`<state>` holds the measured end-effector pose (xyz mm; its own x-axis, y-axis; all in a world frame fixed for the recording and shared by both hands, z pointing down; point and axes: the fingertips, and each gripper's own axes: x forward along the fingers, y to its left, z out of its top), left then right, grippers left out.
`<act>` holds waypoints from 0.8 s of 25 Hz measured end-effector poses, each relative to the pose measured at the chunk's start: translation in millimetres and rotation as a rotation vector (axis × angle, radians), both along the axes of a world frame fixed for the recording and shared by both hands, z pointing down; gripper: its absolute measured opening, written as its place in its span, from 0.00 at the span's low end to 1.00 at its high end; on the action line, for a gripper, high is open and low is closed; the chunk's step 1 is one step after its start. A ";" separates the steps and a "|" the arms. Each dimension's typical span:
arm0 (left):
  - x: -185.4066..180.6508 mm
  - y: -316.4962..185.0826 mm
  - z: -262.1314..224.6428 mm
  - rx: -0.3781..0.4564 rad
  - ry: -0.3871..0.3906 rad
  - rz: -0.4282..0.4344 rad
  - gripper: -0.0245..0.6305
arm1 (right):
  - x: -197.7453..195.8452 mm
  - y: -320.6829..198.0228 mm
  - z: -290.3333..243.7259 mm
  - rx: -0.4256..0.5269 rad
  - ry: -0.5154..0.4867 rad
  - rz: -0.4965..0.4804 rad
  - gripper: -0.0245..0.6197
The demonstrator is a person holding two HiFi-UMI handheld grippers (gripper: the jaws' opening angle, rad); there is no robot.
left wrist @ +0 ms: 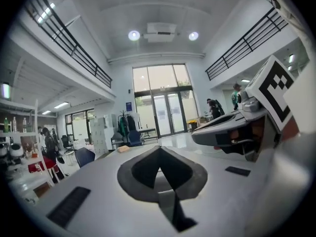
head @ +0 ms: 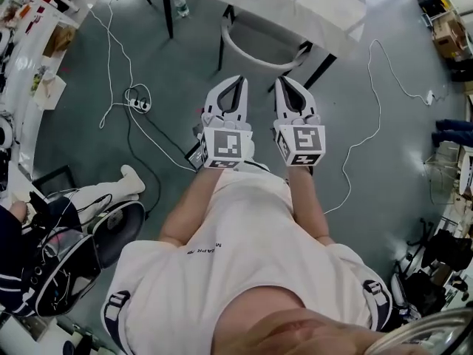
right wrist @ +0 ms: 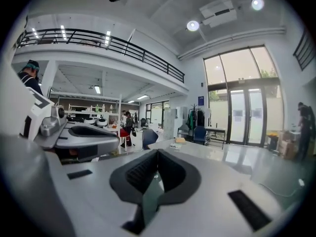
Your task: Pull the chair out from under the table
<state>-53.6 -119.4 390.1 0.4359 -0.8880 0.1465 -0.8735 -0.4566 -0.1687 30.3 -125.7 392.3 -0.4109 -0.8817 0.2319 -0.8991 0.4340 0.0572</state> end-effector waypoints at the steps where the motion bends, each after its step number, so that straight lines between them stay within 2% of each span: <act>1: -2.5 -8.0 2.4 -0.003 -0.015 0.002 0.04 | -0.9 -9.2 4.7 -0.018 0.002 -0.003 0.06; 6: -9.3 -42.8 27.0 -0.045 -0.080 0.013 0.04 | -8.7 -37.6 45.2 -0.119 0.035 -0.022 0.06; 9: -1.1 -54.9 58.3 -0.096 -0.163 0.039 0.04 | -10.3 -46.1 74.1 -0.159 0.070 -0.042 0.06; 16: 33.2 -79.4 117.4 -0.209 -0.348 0.147 0.04 | 6.3 -59.4 143.1 -0.280 0.233 -0.135 0.06; 20: 51.4 -88.2 140.9 -0.229 -0.433 0.190 0.05 | 22.7 -63.8 168.8 -0.312 0.314 -0.177 0.06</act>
